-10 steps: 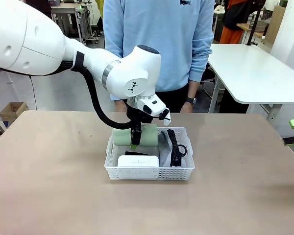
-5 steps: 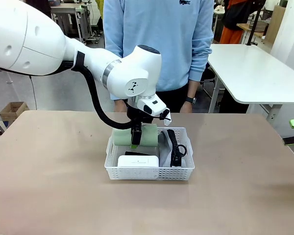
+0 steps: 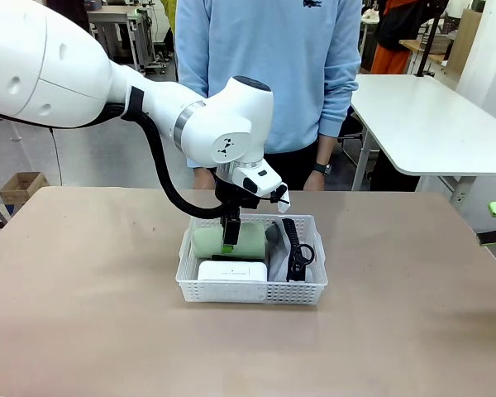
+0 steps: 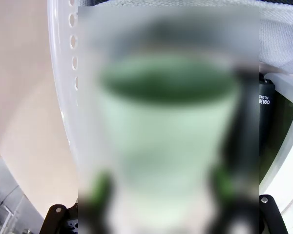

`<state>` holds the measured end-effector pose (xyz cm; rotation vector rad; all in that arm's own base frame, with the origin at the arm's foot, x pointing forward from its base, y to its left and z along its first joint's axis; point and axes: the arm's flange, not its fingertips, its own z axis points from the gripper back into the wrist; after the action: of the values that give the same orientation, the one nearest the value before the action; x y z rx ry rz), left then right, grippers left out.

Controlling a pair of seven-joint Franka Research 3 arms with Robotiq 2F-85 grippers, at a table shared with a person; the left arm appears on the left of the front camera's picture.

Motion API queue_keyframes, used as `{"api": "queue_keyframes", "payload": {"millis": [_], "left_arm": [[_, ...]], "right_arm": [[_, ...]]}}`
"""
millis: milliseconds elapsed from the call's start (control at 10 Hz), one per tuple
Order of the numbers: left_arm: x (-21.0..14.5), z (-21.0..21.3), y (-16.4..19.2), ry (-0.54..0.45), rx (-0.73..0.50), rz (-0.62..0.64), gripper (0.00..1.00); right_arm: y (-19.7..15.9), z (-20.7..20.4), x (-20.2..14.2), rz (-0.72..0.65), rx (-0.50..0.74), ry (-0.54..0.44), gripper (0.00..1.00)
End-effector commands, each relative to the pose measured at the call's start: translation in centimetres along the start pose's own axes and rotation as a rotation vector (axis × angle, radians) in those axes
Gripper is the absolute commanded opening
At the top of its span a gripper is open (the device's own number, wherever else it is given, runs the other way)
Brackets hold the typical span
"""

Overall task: Efficiently arrange items inside the basket to fit them all.
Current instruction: Pick up the Reusable plastic cup and place it inside the Organizing basket.

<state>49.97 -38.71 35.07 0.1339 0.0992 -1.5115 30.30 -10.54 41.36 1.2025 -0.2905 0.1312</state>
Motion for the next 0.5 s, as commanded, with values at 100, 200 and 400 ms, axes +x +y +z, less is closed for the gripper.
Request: {"api": "queue_keyframes", "payload": {"millis": [100, 200, 400], "left_arm": [[-0.14, 0.32, 0.36, -0.012, -0.018, -0.023, 1.0], [-0.13, 0.33, 0.32, -0.012, -0.02, -0.024, 1.0], [-0.27, 0.67, 0.2, -0.021, -0.021, -0.026, 1.0]], "right_arm": [[0.06, 0.21, -0.06, 0.018, 0.007, -0.002, 1.0], [0.06, 0.21, -0.06, 0.018, 0.007, -0.002, 1.0], [0.06, 0.21, -0.06, 0.018, 0.007, -0.002, 1.0]]}}
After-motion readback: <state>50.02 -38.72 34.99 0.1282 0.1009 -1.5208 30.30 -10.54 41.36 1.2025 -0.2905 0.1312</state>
